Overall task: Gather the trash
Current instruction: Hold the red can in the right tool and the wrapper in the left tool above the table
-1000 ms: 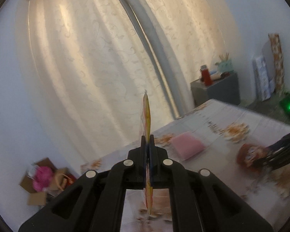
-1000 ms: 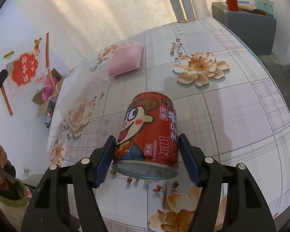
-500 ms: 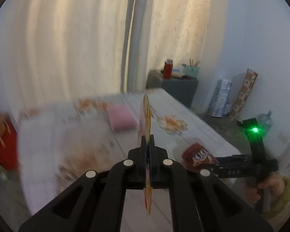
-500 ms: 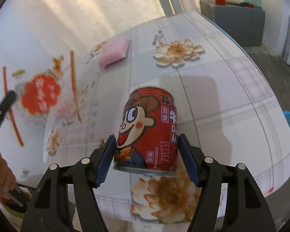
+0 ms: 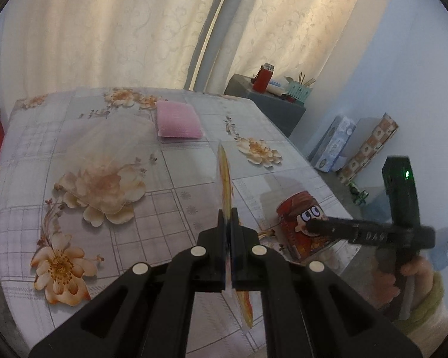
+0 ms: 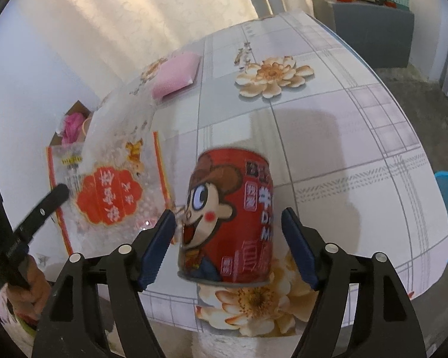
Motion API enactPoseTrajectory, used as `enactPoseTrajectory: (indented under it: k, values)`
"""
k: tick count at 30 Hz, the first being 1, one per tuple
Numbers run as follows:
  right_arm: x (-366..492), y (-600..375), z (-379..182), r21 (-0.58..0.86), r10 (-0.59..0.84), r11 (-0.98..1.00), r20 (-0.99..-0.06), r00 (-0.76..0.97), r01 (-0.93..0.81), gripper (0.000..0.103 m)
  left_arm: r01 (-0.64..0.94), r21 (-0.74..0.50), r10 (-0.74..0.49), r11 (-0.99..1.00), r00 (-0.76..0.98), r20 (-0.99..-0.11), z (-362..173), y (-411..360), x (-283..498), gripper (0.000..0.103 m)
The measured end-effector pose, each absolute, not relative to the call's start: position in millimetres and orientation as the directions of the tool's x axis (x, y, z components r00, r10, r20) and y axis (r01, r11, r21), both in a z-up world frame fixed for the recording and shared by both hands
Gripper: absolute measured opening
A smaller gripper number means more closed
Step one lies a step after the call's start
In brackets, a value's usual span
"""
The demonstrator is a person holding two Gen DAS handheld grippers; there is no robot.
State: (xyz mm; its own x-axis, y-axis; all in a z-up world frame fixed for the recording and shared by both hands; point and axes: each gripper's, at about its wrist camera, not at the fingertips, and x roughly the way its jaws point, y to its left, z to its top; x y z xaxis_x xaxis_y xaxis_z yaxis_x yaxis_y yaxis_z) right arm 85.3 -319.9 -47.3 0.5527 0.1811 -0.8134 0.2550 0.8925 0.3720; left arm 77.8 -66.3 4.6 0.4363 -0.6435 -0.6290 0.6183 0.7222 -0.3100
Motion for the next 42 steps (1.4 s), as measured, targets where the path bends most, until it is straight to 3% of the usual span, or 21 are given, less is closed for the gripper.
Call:
enactPoseTrajectory:
  k: [5, 9, 42]
  values:
    - [93, -319, -51, 0.369, 0.182, 0.893, -0.821, 0.542, 0.259, 0.072, 0.617, -0.259, -0.609, 0.743, 0.464, -0.643, 1, -67, 77, 0.002]
    - [97, -316, -56, 0.379, 0.198, 0.889, -0.825, 0.53, 0.258, 0.062, 0.616, -0.214, -0.581, 0.758, 0.489, -0.651, 1, -69, 76, 0.002]
    - [76, -326, -42, 0.408, 0.177, 0.869, -0.785, 0.594, 0.281, 0.061, 0.644, -0.097, -0.548, 0.759, 0.55, -0.631, 9, -82, 62, 0.002]
